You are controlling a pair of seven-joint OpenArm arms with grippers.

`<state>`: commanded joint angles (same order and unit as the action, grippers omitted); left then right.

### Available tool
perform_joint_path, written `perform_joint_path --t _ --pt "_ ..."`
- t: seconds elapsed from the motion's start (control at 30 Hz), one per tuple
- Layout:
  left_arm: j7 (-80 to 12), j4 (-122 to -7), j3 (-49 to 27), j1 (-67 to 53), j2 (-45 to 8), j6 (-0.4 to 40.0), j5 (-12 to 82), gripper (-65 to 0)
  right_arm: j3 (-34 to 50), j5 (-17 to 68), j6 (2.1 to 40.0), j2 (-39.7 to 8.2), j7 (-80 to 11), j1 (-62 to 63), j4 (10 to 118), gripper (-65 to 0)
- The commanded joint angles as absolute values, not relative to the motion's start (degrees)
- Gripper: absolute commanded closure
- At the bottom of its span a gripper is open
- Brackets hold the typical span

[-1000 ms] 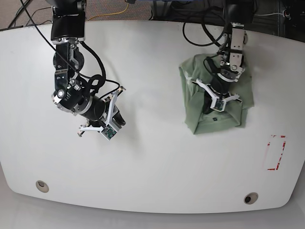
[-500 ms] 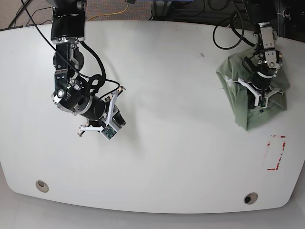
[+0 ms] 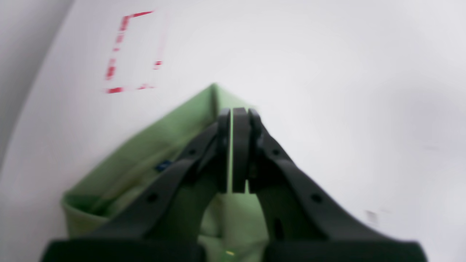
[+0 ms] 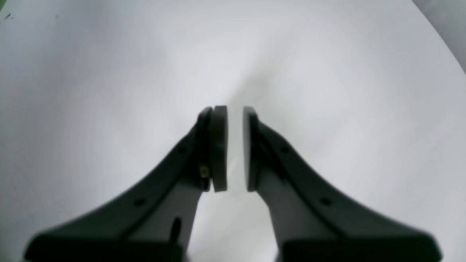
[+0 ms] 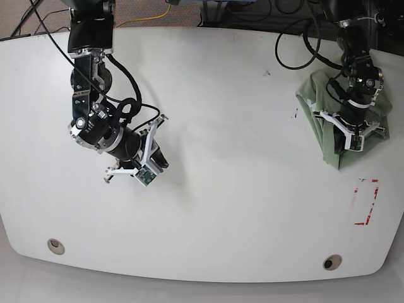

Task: Layout the t-shirt on the table in an organized manner, then fold the t-shirt properly
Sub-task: 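Drag the bundle with the left gripper to the table edge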

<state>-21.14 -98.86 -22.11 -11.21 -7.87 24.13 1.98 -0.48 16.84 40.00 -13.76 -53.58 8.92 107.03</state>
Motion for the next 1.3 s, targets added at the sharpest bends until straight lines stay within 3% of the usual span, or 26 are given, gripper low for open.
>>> perform_joint_path --t 0.27,0.6,0.83,1.13,1.3 --pt "-23.25 -101.23 -18.86 -18.59 -4.26 24.13 2.51 0.0 -0.48 16.84 40.0 -13.76 -53.58 9.19 107.03 -7.1" --pt "-23.43 -95.87 -19.3 -20.7 -4.09 24.13 2.59 0.0 -0.57 16.84 40.0 -13.58 -53.58 9.1 107.03 -7.1" --pt "-23.34 -95.16 -26.42 -20.7 -4.26 24.13 2.59 0.0 -0.57 16.92 40.0 -13.58 -53.58 9.01 107.03 -7.1" --pt "-23.25 -93.05 -33.54 -21.76 -8.75 24.4 2.68 0.0 -0.57 16.92 40.0 -13.85 -53.58 8.92 108.7 -7.1" --pt "-23.34 -92.44 -38.73 -21.76 -9.36 31.43 2.68 0.0 -0.57 16.92 40.0 -13.85 -53.58 8.92 109.49 -7.1"
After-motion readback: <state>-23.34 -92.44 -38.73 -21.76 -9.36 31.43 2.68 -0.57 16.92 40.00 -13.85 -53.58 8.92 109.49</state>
